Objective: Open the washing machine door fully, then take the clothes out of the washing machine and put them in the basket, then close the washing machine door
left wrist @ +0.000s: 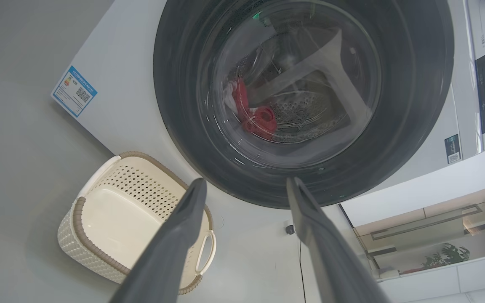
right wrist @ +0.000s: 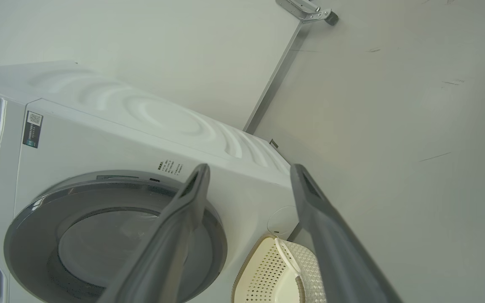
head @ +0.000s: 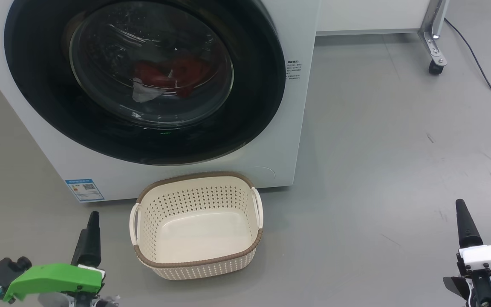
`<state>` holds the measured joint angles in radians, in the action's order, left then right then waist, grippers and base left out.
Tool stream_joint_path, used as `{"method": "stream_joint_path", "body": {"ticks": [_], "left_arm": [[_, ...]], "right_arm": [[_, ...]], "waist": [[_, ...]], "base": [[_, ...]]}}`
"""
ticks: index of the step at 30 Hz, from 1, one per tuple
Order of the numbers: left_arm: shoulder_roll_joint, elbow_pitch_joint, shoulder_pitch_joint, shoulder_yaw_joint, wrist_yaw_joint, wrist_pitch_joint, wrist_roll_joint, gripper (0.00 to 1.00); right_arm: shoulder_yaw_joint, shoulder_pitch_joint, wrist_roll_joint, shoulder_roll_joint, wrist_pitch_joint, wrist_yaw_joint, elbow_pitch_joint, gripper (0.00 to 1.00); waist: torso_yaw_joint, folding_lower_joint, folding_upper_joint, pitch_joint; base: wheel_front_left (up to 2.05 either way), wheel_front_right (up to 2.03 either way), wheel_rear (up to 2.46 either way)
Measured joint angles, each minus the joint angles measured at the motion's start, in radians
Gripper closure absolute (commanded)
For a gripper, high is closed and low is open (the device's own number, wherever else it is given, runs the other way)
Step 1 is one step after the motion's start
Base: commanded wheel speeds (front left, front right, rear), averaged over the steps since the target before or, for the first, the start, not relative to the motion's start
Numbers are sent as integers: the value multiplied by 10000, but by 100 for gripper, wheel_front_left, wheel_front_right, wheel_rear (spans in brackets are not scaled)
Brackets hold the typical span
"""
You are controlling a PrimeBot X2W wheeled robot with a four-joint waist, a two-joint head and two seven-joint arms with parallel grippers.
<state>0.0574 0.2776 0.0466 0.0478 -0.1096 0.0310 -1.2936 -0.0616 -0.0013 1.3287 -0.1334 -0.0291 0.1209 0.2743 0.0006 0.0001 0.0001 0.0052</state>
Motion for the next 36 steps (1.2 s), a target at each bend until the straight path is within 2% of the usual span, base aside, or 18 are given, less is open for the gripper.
{"method": "stream_joint_path", "body": {"ticks": [10, 13, 23, 36], "left_arm": [[36, -238, 110, 393, 343, 366, 1944, 0], [44, -267, 130, 543, 456, 439, 2487, 0], [86, -280, 156, 1020, 872, 775, 4288, 0], [67, -153, 164, 1553, 1277, 1262, 6136, 0]], "right_arm": [[566, -81, -1983, -456, -389, -111, -2, 0], [717, -105, -2518, -577, -485, -270, 2, 0], [1290, -115, -4134, -734, -842, -531, 52, 0], [1814, -325, -5829, -727, -1275, -623, 94, 0]], "waist": [[28, 0, 0, 9], [31, 0, 0, 18], [31, 0, 0, 38], [36, 0, 0, 62]], "base": [[0, 0, 0], [0, 0, 0], [0, 0, 0], [0, 0, 0]]}}
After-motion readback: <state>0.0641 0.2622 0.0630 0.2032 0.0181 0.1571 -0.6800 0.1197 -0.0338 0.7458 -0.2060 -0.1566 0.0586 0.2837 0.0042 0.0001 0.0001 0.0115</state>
